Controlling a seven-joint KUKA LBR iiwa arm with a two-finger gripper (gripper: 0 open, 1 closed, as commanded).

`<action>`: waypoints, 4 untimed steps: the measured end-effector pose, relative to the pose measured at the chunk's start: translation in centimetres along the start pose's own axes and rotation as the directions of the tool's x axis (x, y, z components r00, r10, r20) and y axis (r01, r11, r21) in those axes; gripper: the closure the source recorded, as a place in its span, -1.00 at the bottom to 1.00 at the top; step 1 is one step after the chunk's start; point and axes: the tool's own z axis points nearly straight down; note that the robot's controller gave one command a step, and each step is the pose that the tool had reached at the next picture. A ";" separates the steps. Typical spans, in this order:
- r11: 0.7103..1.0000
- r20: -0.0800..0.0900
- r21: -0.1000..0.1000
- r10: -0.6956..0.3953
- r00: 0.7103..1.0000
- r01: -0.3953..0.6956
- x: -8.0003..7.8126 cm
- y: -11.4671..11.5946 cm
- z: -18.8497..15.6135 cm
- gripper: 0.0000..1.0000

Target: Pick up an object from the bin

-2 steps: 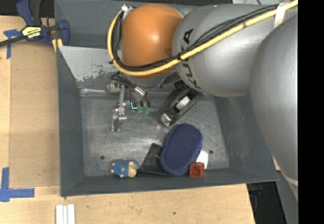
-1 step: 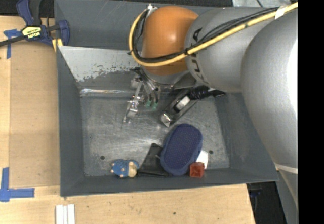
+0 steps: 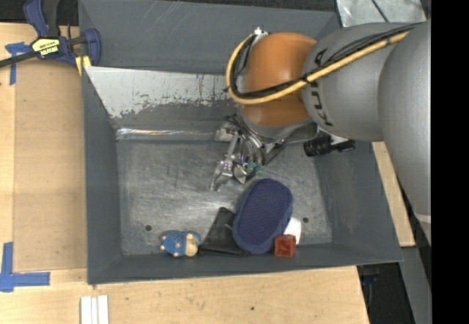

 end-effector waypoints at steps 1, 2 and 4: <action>1.000 0.006 -0.008 -0.009 1.000 0.009 -1.5 -7.0 2.1 -1.00; 0.994 -0.001 -0.018 -0.106 0.994 0.106 -3.0 -7.9 2.9 -1.00; 0.872 0.005 -0.004 -0.489 0.872 0.489 -1.5 -8.2 -9.8 1.00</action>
Offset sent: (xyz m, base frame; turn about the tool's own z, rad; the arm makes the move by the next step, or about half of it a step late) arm -0.0042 -0.0696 -0.0216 -0.0115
